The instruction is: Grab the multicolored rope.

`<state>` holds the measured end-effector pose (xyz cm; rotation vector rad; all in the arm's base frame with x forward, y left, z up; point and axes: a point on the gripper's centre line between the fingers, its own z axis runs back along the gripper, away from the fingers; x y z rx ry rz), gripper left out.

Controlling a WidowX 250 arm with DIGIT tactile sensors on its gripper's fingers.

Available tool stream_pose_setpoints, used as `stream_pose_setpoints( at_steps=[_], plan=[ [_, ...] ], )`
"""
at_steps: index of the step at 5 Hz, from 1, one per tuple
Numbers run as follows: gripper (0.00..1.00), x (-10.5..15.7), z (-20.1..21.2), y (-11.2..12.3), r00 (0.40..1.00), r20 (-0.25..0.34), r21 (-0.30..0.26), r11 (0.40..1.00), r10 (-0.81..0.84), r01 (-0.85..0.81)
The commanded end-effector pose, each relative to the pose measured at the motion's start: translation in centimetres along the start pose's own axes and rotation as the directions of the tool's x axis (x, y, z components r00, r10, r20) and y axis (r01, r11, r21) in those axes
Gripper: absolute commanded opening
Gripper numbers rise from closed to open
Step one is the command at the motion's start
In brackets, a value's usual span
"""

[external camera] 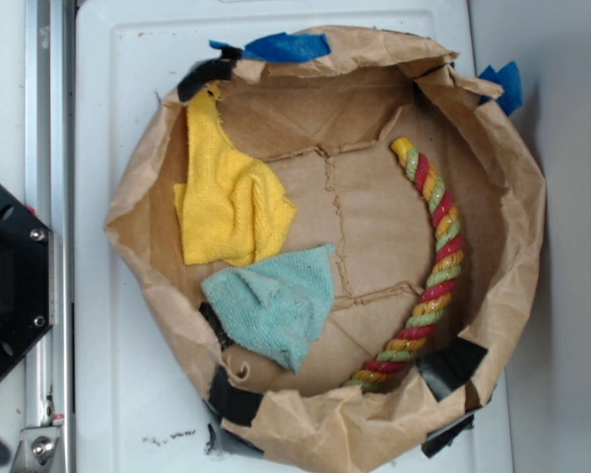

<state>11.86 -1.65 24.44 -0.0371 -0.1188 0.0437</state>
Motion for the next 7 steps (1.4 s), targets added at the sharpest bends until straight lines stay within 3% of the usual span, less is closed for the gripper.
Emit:
stream_pose_setpoints(
  at_steps=[1, 6, 7],
  plan=[
    [1.0, 0.0, 0.0, 0.0, 1.0, 0.0, 0.0, 1.0, 0.0, 0.0],
    [1.0, 0.0, 0.0, 0.0, 1.0, 0.0, 0.0, 1.0, 0.0, 0.0],
    [1.0, 3.8, -0.3, -1.3, 0.998, 0.022, 0.003, 0.998, 0.056, -0.056]
  ],
)
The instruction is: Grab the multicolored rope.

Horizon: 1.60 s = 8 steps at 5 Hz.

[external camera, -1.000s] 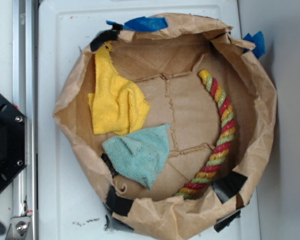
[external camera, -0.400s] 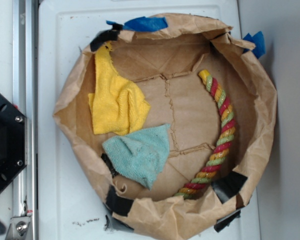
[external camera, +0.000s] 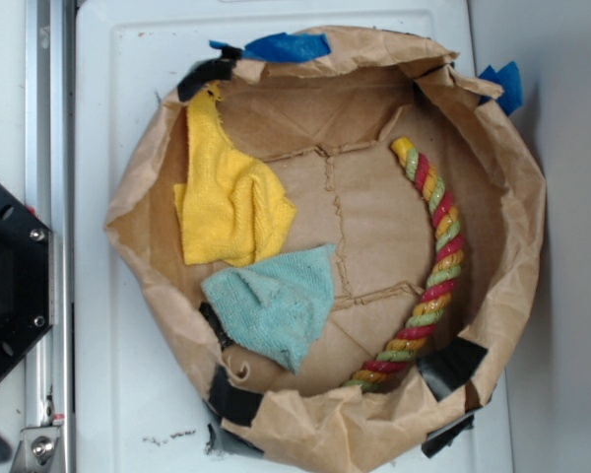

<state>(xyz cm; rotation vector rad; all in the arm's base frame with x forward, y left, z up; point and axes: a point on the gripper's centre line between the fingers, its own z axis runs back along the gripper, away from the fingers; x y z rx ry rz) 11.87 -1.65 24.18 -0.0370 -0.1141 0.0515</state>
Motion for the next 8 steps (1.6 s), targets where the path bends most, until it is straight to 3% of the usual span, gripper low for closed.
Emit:
stream_pose_setpoints(
  at_steps=[1, 2, 3, 4, 7, 8],
  plan=[
    [1.0, 7.2, -0.1, -1.8, 0.995, 0.035, -0.013, 0.996, 0.092, -0.091],
    [1.0, 10.5, -1.3, -1.1, 0.988, 0.037, 0.008, 0.988, 0.151, -0.152],
    [1.0, 11.2, -3.0, -0.2, 0.918, 0.081, -0.08, 0.921, 0.388, -0.382],
    [1.0, 11.3, -5.3, 1.4, 0.864, -0.023, -0.111, 0.857, 0.504, -0.503],
    [1.0, 11.3, -5.3, 1.4, 0.864, -0.023, -0.111, 0.857, 0.504, -0.503],
    [1.0, 13.0, -10.4, 2.8, 0.844, -0.007, -0.004, 0.844, 0.536, -0.537]
  ],
)
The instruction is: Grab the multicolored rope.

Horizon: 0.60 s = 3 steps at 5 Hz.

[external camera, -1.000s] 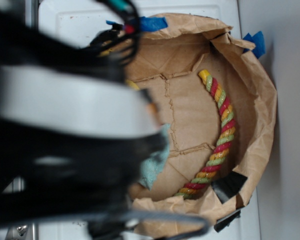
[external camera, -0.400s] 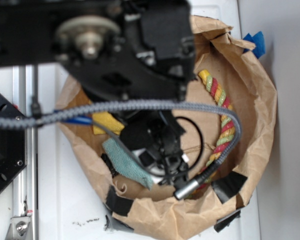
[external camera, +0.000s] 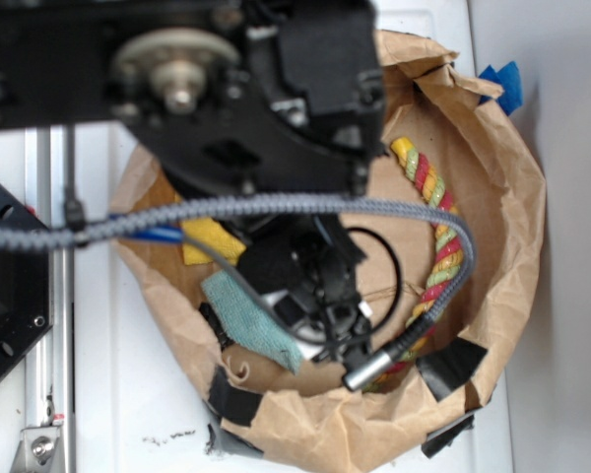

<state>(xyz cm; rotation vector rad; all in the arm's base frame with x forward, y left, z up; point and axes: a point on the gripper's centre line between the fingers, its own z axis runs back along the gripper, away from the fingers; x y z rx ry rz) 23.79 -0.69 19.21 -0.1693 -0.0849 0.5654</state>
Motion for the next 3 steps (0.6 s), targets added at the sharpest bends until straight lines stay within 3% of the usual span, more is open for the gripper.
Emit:
stream_pose_setpoints(
  at_steps=[1, 2, 3],
  plan=[
    [1.0, 4.5, -8.6, 2.1, 0.992, 0.084, 0.163, 0.981, 0.093, -0.106],
    [1.0, 4.5, -11.0, 1.7, 0.988, 0.135, 0.166, 0.981, 0.073, -0.095],
    [1.0, 3.4, -12.3, 0.7, 0.979, 0.202, 0.093, 0.995, 0.015, -0.034]
  ],
)
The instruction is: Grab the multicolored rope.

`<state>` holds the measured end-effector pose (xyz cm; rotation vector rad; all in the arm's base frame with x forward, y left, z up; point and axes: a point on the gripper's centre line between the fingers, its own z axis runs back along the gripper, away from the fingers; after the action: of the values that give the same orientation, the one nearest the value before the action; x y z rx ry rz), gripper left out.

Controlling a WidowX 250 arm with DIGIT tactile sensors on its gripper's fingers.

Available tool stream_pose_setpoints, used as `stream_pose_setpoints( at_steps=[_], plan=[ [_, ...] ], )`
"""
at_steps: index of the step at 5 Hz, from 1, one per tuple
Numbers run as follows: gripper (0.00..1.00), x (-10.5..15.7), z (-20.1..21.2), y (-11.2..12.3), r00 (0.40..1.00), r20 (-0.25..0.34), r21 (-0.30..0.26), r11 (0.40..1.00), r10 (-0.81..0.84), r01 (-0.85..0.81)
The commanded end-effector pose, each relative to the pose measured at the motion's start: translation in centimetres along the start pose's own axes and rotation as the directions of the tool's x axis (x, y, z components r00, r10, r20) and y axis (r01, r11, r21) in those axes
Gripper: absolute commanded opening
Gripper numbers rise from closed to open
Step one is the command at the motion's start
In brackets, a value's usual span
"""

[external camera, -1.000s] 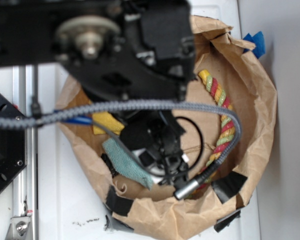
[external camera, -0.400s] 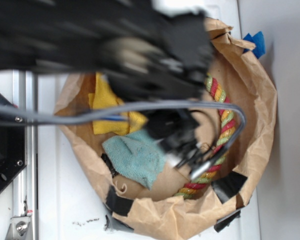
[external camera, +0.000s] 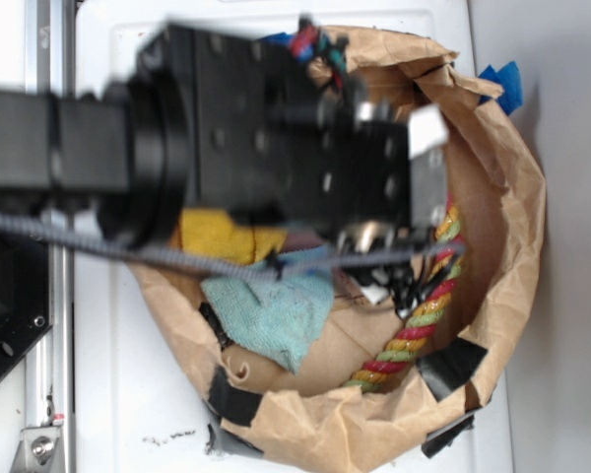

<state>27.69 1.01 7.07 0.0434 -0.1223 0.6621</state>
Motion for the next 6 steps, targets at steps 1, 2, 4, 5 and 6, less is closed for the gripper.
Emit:
stream_pose_setpoints(
  at_steps=[1, 2, 4, 5, 6],
  plan=[
    [1.0, -0.7, 0.2, -1.8, 0.991, 0.123, -0.192, 0.978, -0.054, 0.077],
    [1.0, -0.2, 0.2, -2.9, 0.992, 0.123, -0.22, 0.974, -0.03, 0.057],
    [1.0, -0.4, -0.9, -6.0, 0.994, 0.081, -0.239, 0.967, -0.071, 0.088],
    [1.0, -0.6, -1.2, -6.9, 0.992, 0.092, -0.259, 0.959, -0.09, 0.111],
    [1.0, -0.2, -1.9, -7.8, 0.989, 0.099, -0.251, 0.959, -0.11, 0.131]
  ],
)
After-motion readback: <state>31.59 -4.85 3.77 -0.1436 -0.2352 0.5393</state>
